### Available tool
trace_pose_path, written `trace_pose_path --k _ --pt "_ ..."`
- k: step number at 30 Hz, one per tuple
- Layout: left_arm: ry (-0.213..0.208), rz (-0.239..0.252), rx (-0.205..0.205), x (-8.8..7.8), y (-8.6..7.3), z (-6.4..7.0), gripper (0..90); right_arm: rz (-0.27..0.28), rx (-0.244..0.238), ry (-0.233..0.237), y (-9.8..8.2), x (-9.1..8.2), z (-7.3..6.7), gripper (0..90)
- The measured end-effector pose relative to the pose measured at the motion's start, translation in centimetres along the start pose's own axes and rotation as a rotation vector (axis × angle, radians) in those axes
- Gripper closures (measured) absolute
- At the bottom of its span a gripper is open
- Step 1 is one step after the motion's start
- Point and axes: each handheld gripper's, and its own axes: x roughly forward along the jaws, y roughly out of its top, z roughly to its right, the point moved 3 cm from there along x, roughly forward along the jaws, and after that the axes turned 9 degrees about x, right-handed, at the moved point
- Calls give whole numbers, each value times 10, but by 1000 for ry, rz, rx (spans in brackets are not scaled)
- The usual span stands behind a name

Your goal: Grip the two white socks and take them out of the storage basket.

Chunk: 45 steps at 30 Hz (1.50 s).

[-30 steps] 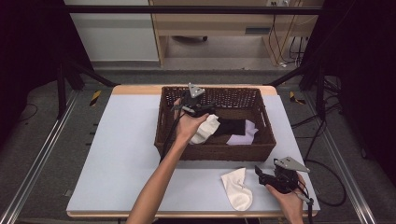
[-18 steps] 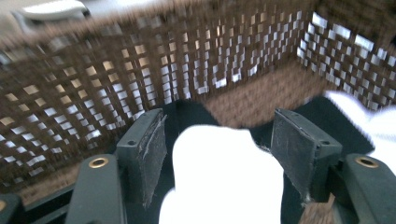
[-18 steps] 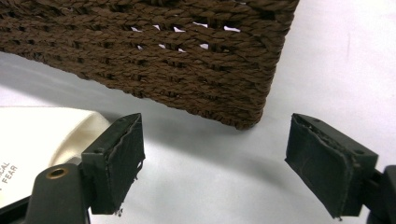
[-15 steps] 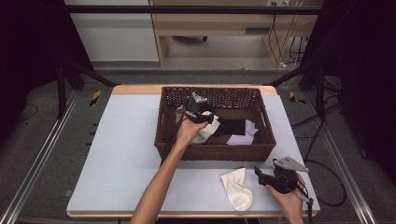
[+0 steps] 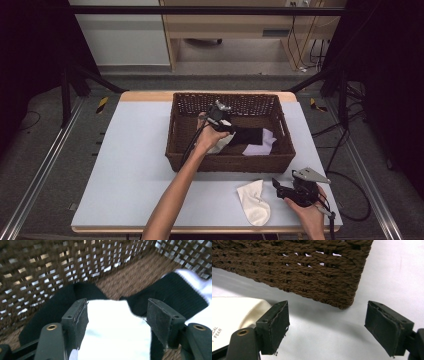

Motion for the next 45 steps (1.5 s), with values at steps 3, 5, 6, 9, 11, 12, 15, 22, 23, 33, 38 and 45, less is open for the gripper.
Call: trace_pose_path --k 3,5,6,9,11,12,15,22,23,33,38,45 --pt "-6 -31 30 3 -1 2 348 0 1 1 0 0 0 195" --pt "8 -54 66 5 -2 5 388 -4 7 4 0 0 -1 195" --pt "3 -64 67 5 -2 6 435 -5 11 5 0 0 -1 195" --pt "-14 -91 59 6 -3 7 555 -6 7 3 0 0 -1 198" --pt "-17 -116 49 6 -4 6 639 -10 5 3 0 0 -1 199" --pt "-27 -125 38 6 -5 6 683 -11 -3 0 0 1 -1 201" --pt "-57 -138 18 5 -6 6 781 -17 -4 1 0 2 -1 203" --pt "-83 -107 -27 -3 -4 2 872 -12 -11 0 0 2 -1 205" --pt "-87 -103 -27 -4 -4 2 874 -12 -10 0 0 2 -1 205" --pt "-87 49 -52 -25 6 1 881 -10 -12 -1 0 1 -1 208" --pt "-105 160 -84 -52 14 -8 881 0 -2 3 0 0 -2 208" --pt "-84 299 -112 -102 17 -25 881 5 11 6 2 -3 -3 205"
